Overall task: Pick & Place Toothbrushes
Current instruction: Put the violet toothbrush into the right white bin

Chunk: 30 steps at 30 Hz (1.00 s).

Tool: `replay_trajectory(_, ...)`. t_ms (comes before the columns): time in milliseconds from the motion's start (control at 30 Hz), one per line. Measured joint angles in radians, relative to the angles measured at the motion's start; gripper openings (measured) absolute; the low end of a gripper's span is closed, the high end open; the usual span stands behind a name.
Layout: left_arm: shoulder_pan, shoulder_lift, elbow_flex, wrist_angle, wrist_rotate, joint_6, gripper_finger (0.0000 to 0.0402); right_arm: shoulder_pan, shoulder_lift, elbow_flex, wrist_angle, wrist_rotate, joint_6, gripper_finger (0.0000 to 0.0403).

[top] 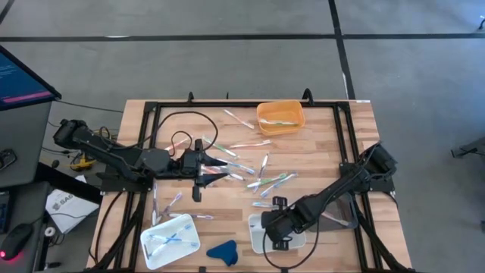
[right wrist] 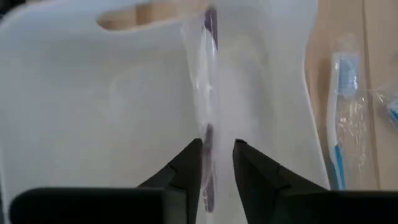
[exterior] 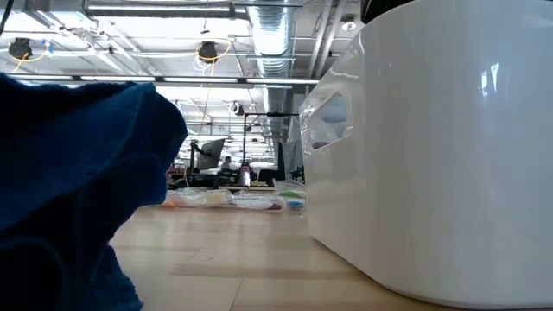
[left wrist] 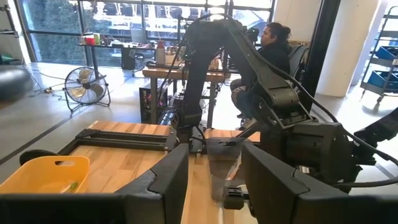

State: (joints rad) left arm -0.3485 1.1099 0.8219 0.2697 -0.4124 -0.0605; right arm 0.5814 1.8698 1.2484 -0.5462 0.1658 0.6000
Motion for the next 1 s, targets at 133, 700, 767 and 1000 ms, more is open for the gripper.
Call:
replay_trajectory(133, 0.0, 0.0, 0.0, 0.0, 0.0, 0.0, 0.0145, 0.0, 0.0, 0.0, 0.045, 0.0, -0.006, 0.0061)
replay_trajectory(700, 0.0, 0.0, 0.0, 0.0, -0.001, 0.0, 0.0145, -0.027, 0.0, 0.09, 0.08, -0.056, -0.109, 0.0001)
replay_trajectory(767, 0.0, 0.0, 0.0, 0.0, -0.001, 0.0, 0.0145, -0.03, 0.013, 0.09, 0.089, -0.066, -0.105, 0.0001)
replay_trajectory(1000, 0.0, 0.0, 0.0, 0.0, -0.001, 0.0, 0.0145, -0.048, 0.077, 0.089, 0.117, -0.129, -0.097, 0.0)
